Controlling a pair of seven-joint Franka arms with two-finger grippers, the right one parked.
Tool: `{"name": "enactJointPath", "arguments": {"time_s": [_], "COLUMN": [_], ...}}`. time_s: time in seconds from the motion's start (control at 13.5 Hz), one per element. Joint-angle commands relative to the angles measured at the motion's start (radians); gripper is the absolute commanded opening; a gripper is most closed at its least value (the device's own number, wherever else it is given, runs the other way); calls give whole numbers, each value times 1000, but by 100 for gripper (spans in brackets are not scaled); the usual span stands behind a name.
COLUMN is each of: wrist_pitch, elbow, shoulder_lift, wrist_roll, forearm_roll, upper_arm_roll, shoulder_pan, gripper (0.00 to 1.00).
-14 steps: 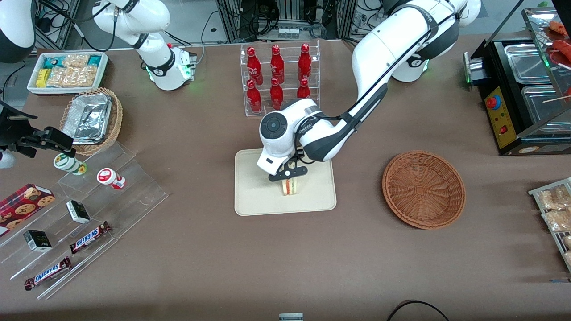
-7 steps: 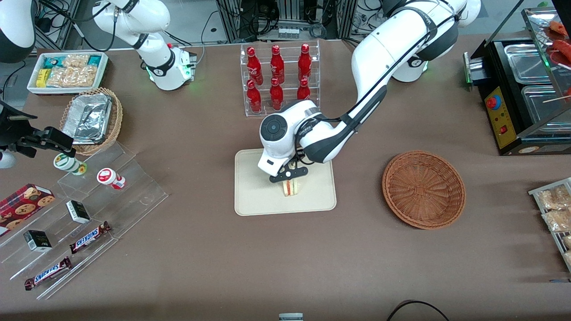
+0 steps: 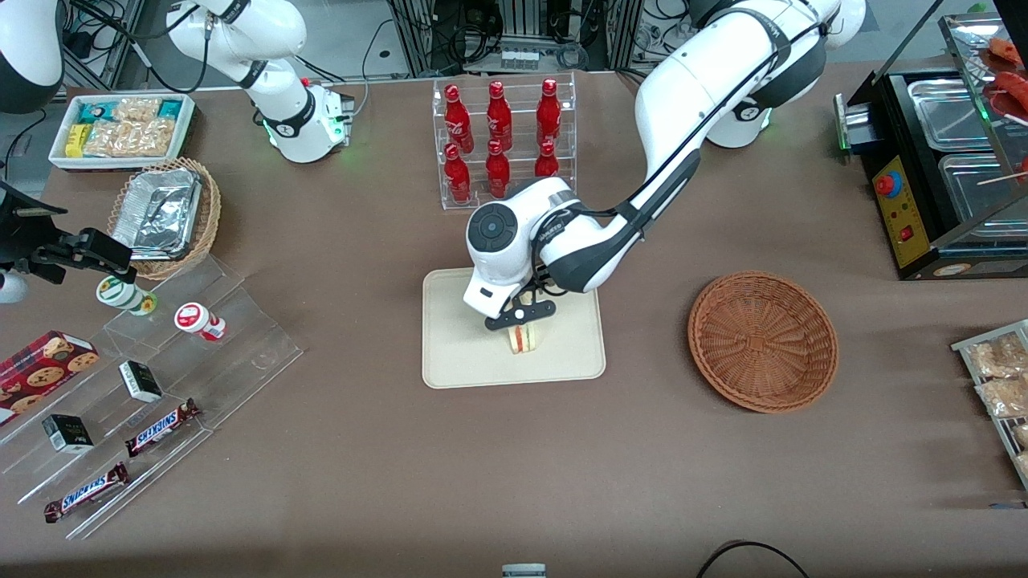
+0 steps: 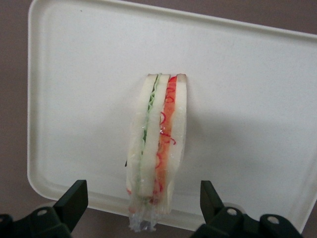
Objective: Place sandwich from basket to tray
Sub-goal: 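Lower the sandwich onto the tray and open the left gripper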
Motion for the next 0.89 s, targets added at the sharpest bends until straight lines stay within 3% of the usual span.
{"name": "enactJointPath", "arguments": {"time_s": [0.0, 0.44, 0.59, 0.81], "wrist_pitch": [-85, -203, -281, -284], "elbow": [32, 36, 15, -69], "shoulder_lift": [-45, -137, -183, -284], "wrist_roll": [-2, 177, 197, 416], "forearm_roll": [10, -25, -28, -64], "upper_arm_roll": [0, 7, -3, -17], "shoulder_pan": [-7, 27, 108, 222], "gripper": [100, 100, 100, 100]}}
